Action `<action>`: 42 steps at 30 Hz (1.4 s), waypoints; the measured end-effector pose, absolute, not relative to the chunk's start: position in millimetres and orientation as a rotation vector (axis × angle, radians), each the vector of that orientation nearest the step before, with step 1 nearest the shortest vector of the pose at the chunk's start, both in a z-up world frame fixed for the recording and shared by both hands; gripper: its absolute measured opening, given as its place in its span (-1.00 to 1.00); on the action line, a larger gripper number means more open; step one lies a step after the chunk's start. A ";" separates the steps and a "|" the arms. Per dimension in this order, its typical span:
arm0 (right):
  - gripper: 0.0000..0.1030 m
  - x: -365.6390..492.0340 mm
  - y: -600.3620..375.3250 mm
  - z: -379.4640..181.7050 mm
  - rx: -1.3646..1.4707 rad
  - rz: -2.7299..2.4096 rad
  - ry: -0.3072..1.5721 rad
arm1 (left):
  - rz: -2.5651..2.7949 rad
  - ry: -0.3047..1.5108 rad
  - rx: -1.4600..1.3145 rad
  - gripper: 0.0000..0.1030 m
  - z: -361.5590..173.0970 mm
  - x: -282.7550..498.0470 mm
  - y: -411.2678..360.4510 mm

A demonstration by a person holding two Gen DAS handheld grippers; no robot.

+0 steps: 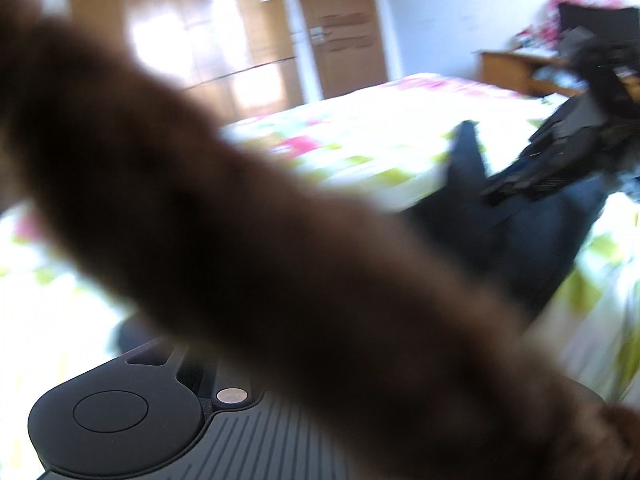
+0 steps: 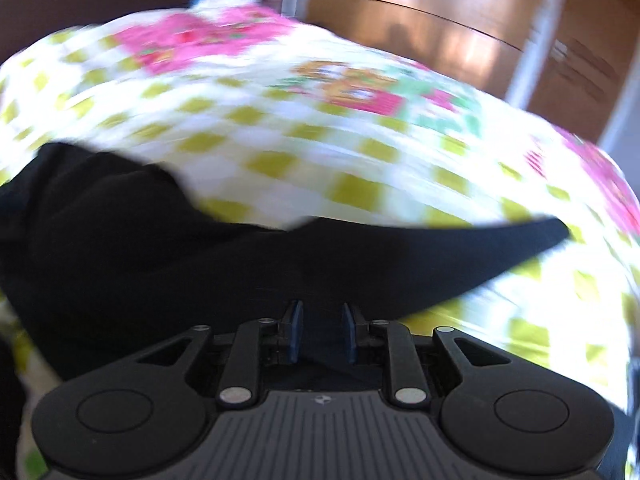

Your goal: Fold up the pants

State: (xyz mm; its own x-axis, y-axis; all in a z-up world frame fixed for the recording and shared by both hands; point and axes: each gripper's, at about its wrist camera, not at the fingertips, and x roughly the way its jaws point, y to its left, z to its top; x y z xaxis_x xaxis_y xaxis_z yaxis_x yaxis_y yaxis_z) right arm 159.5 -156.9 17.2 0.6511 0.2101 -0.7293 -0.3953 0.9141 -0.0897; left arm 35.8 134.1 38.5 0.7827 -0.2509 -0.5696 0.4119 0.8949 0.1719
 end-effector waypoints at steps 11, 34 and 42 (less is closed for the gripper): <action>-0.18 244.5 -267.5 -33.8 0.368 0.244 0.856 | -0.623 0.639 0.350 -0.28 -8.6 101.0 3.0; -0.19 121.8 -300.2 -2.4 0.464 0.226 0.686 | -0.699 0.711 0.463 -0.26 -21.0 83.8 -44.9; -0.15 139.2 -361.7 -39.2 0.765 0.104 0.670 | -0.710 0.726 0.484 -0.26 -24.5 90.5 -53.0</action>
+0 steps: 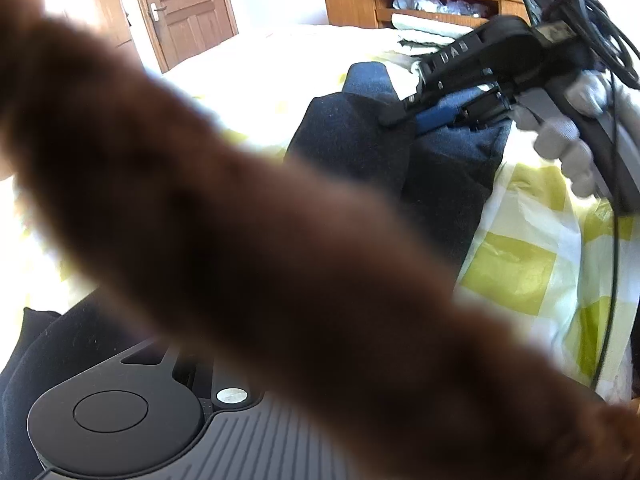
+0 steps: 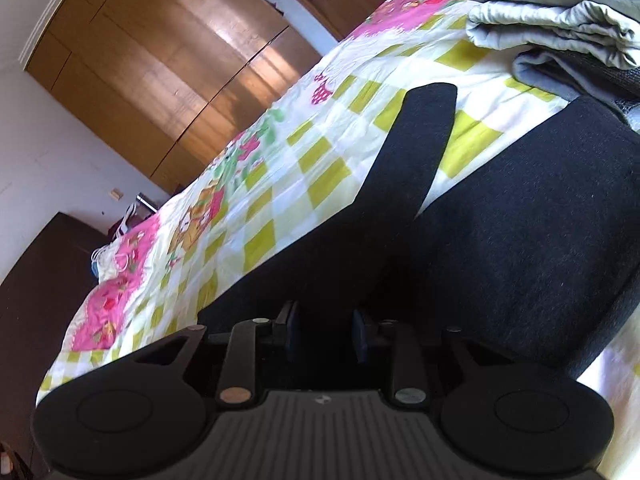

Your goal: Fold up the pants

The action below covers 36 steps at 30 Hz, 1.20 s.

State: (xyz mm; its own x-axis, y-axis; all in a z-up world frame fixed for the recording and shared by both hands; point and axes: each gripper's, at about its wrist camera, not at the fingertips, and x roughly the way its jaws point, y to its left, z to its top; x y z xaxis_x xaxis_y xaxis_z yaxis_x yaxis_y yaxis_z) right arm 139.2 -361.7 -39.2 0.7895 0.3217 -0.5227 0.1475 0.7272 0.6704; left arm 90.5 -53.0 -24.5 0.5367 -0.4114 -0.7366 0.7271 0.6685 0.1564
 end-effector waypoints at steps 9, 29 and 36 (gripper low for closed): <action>-0.11 192.8 -392.3 -50.3 0.903 0.084 0.646 | -0.709 0.750 0.443 -0.25 -26.7 103.2 -62.8; -0.06 211.6 -363.2 -10.9 0.636 0.157 0.660 | -0.674 0.744 0.441 -0.18 -27.3 115.3 -62.4; -0.02 224.3 -384.8 -22.5 0.782 0.080 0.648 | -0.678 0.745 0.430 -0.19 -27.9 115.3 -60.3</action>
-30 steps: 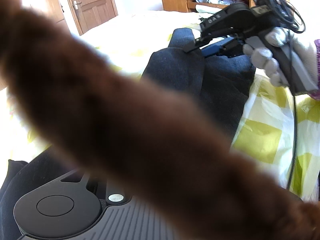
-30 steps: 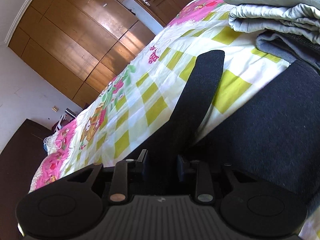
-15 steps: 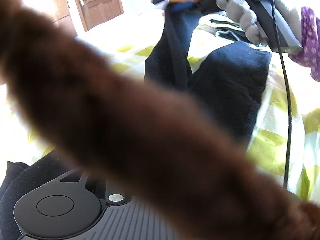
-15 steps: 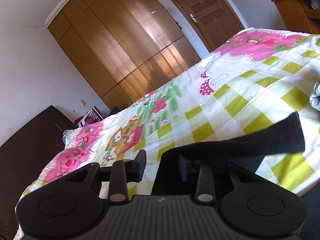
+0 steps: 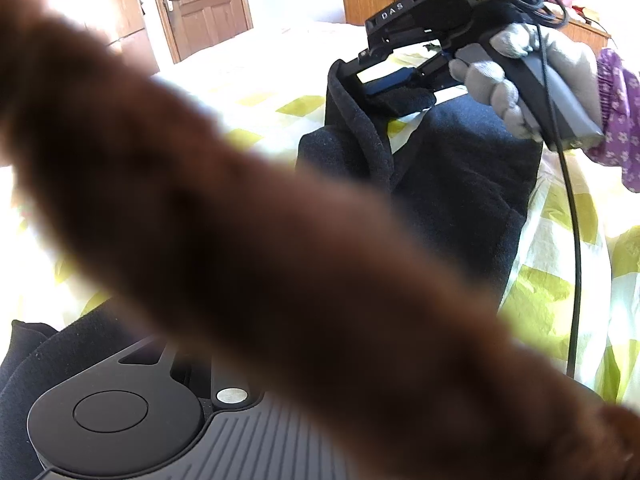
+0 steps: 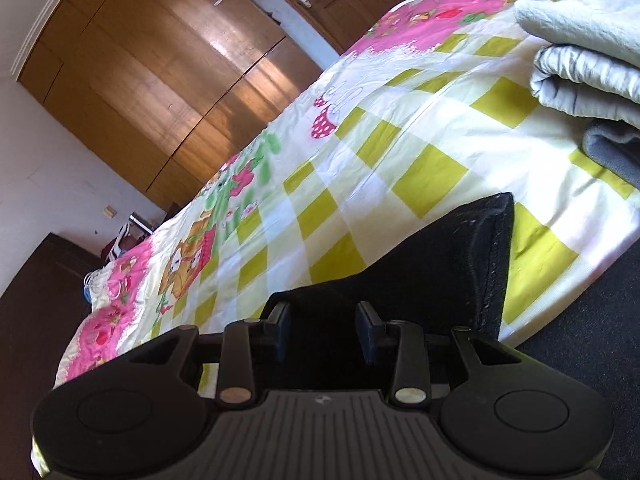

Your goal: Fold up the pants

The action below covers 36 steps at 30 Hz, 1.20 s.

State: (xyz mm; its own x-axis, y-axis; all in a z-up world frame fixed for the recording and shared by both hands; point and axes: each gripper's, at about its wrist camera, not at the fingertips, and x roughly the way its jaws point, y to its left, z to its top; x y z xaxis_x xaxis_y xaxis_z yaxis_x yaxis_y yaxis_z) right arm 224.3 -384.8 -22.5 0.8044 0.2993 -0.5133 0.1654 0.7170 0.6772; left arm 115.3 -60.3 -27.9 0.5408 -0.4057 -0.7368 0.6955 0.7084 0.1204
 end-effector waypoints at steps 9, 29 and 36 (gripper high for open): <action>0.02 211.7 -405.9 -33.9 1.040 0.092 0.667 | -0.691 0.738 0.427 -0.19 -26.9 117.0 -60.5; -0.55 235.9 -393.4 -47.2 1.204 -0.078 0.655 | -0.692 0.729 0.407 -0.19 -27.8 115.8 -57.5; -0.57 185.5 -388.9 50.6 0.870 0.032 0.431 | -0.677 0.679 0.390 -0.19 -15.6 112.3 -53.3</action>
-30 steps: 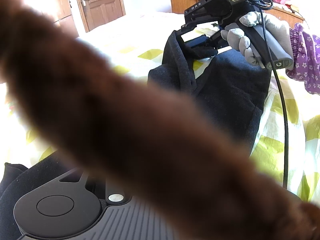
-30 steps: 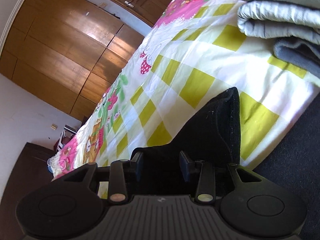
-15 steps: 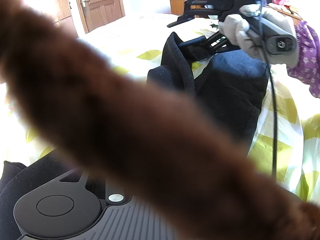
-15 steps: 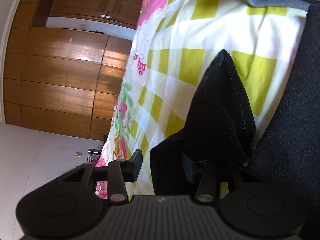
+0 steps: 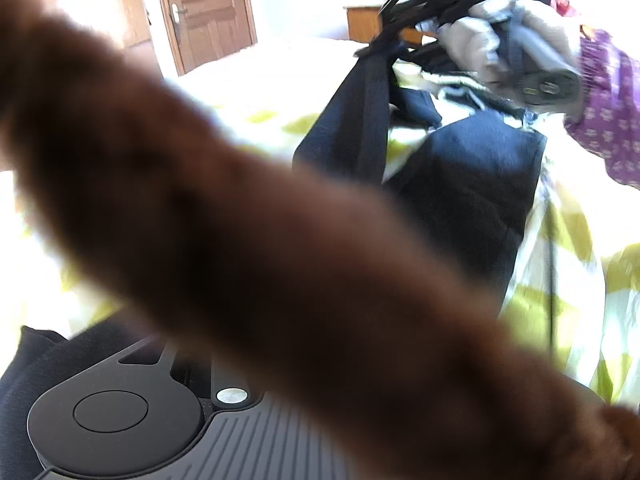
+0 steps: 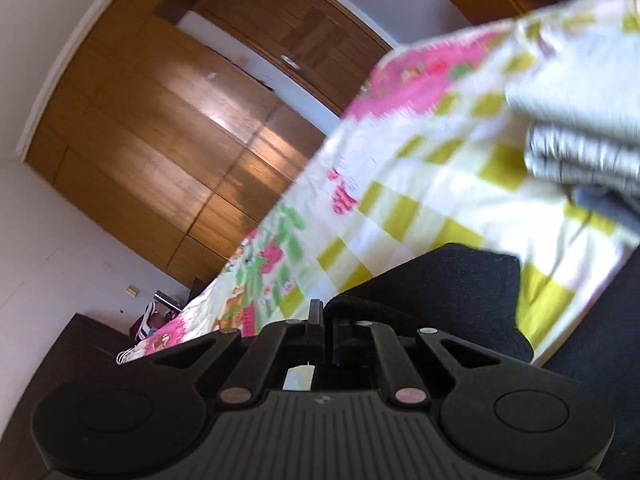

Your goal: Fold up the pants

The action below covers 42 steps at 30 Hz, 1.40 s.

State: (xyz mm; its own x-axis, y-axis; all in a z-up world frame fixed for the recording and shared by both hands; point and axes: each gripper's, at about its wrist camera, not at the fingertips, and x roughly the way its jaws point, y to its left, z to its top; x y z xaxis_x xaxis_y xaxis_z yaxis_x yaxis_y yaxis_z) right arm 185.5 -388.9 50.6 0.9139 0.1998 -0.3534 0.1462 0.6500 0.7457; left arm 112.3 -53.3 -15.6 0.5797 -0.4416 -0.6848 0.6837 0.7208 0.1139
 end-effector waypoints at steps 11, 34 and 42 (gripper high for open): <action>-0.47 77.7 -425.1 -38.0 0.873 -0.163 0.610 | -0.723 0.701 0.441 -0.19 -25.0 85.1 -61.8; -0.18 79.8 -501.4 -68.4 1.206 -0.228 0.423 | -0.693 0.724 0.518 -0.18 -27.8 87.3 -89.9; -0.57 54.4 -494.0 3.4 1.028 -0.096 0.256 | -0.694 0.698 0.535 -0.18 -20.3 84.5 -97.7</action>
